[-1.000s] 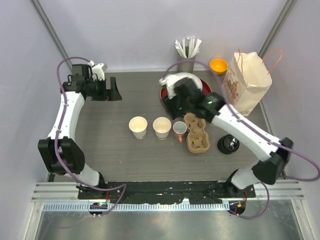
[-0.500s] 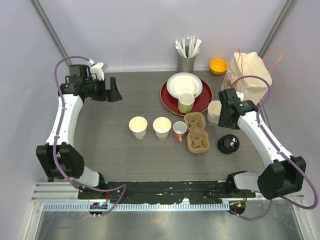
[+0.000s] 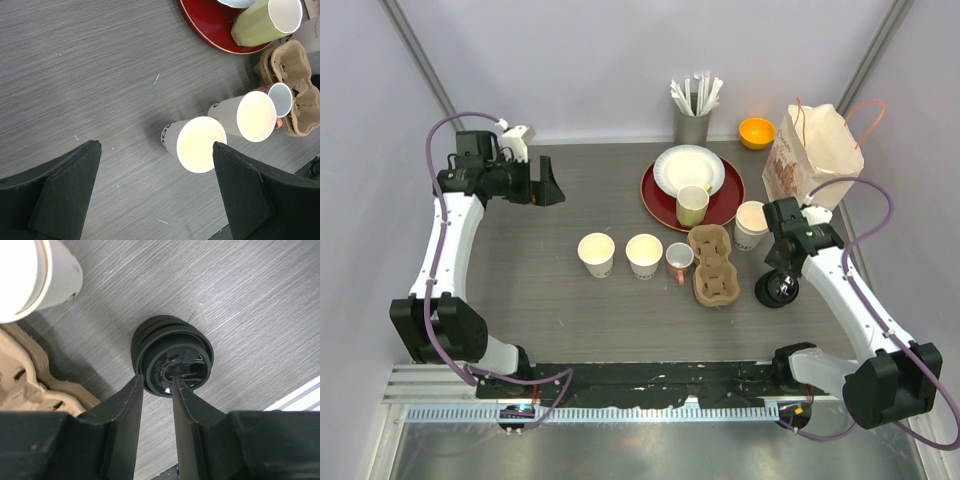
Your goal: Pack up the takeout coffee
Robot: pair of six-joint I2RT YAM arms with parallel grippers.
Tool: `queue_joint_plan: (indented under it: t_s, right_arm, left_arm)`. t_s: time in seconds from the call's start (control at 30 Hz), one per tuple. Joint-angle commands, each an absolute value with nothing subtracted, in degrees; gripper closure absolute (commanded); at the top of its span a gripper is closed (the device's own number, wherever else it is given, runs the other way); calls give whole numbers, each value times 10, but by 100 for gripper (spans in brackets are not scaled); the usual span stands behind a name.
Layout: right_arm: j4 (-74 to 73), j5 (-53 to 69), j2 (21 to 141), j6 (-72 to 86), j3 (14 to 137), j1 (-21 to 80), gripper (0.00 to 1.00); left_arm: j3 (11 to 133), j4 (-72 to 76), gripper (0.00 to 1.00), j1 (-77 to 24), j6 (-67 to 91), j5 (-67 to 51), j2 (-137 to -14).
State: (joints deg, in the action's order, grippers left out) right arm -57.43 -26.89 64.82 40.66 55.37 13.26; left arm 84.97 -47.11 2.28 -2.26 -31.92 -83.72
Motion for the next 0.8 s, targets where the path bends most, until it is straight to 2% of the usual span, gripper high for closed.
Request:
queue_joint_plan:
  t_s: [0.0, 0.3, 0.43, 0.77]
  right_arm:
    - [-572, -321, 604, 476, 545, 110, 65]
    - [-611, -246, 592, 561, 494, -8, 68]
    - [-620, -262, 588, 581, 490, -9, 69]
    - [-593, -202, 621, 555, 461, -10, 73]
  left_arm:
    - [849, -472, 2, 25, -38, -337, -816]
    - [854, -480, 2, 25, -47, -349, -817]
    - [859, -486, 2, 25, -50, -355, -818]
    - [867, -496, 2, 26, -61, -355, -831]
